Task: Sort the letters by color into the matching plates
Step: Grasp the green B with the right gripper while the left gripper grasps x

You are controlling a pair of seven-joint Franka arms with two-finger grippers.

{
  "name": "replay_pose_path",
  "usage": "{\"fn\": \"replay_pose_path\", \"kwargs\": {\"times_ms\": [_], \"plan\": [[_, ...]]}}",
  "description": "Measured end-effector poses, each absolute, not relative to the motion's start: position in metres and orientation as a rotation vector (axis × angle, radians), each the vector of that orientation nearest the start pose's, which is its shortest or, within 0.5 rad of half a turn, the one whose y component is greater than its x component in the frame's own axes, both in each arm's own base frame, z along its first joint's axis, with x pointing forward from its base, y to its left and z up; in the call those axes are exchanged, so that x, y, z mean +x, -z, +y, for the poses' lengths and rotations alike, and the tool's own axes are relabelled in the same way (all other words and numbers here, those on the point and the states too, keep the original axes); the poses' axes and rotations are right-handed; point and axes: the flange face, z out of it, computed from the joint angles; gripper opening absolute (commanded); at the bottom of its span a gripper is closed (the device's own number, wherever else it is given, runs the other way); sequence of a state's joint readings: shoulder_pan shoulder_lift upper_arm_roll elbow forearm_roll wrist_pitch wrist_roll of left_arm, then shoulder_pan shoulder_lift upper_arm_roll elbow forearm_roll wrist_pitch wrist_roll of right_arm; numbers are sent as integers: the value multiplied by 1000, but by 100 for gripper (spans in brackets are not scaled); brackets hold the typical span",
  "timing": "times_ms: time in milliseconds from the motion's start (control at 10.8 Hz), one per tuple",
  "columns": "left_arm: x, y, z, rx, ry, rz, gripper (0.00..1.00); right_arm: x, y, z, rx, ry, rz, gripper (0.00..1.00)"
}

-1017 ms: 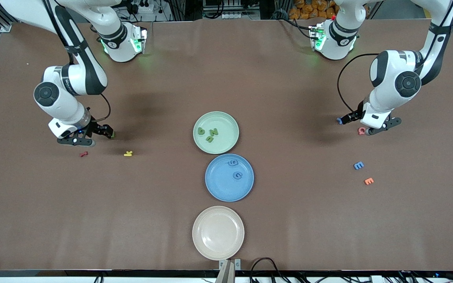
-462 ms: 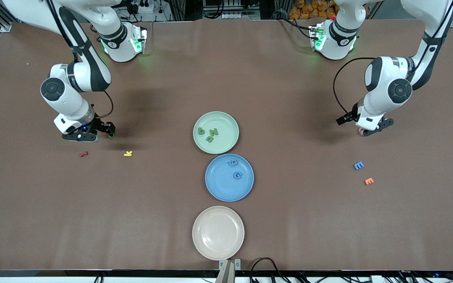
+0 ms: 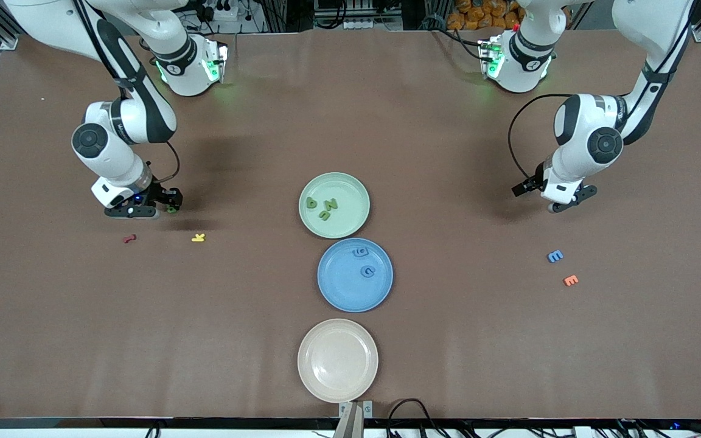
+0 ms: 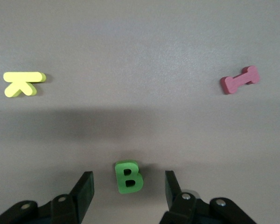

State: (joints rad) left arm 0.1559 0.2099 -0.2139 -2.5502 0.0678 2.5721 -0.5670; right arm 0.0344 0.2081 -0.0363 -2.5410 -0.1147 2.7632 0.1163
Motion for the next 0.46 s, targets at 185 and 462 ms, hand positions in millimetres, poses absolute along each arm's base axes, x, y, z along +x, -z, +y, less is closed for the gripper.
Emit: {"fn": "replay_pose_path", "kwargs": {"times_ms": [185,462], "plan": [[430,-173,-31,-3010,-282,-692,100,457,-188,4,-3189,27,9,64],[429,-167,-31,-3014,-280,-696,100,455,-178,4,-3188,24,3,58]]}}
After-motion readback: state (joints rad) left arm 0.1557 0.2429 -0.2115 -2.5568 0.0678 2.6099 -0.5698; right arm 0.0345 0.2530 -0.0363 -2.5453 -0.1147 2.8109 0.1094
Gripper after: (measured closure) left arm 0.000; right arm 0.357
